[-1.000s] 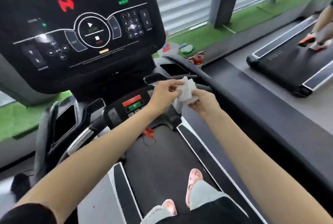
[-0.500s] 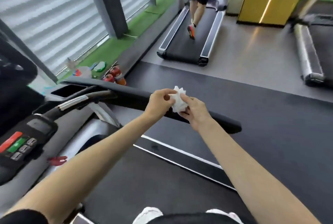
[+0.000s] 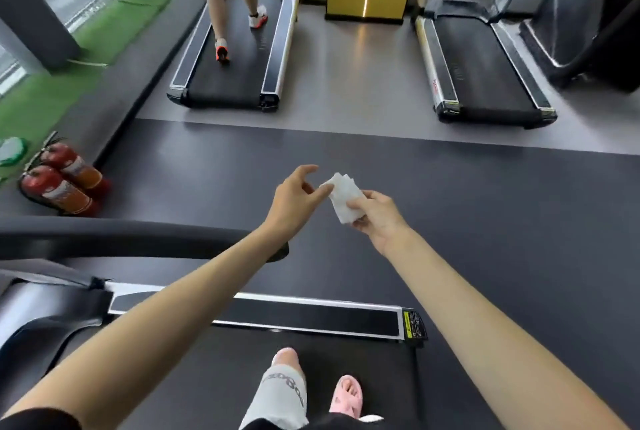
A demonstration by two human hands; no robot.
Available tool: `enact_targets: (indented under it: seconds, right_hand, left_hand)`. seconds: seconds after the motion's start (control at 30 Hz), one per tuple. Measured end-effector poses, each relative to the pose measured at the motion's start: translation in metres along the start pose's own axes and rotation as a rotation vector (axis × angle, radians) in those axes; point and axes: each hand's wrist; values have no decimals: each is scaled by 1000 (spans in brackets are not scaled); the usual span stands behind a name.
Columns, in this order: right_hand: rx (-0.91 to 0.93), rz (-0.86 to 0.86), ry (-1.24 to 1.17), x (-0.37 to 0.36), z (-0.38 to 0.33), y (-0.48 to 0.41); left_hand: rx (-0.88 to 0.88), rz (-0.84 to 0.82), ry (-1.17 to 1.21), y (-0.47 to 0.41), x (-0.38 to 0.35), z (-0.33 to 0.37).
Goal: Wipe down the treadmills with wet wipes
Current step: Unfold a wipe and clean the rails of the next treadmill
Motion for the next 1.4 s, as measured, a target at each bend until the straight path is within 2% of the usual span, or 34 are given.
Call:
enact_targets:
  seconds: [0.1,0.23,0.33,0.53,0.73,1.0,1.23,1.4]
  right_hand:
    - [-18,21,1,10,-7,-26]
    - [15,56,31,8,-31,-69]
    - [65,73,23,10,-60,-105]
    - [44,119,-117,13,-114,-160]
    - [-23,164,-231,18,-144,-205]
    - [68,134,-134,19,-203,-267]
    - [86,114,-44,-20,-224,-319]
    - [132,170,-20,-80,-225,-398]
  left_hand:
    - [165,-112,70,-34,-21,4]
    - [436,-380,232,-90,-43,9]
    - [438,-511,306,-137,-62,21]
    - [520,-472,479,-202,-98,54]
    - [594,-332,544,-251,-129,67]
    - [553,-248,592,-296,-156,90]
    - [576,-268,568,-354,-153,72]
    - [554,-283,518,-438,-165,19]
Point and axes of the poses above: each hand's wrist, its own y-axis away from the middle knuckle, its own x-axis out of the back of the hand, z = x × y, and after that the axes turned 12 degrees about z, right-handed
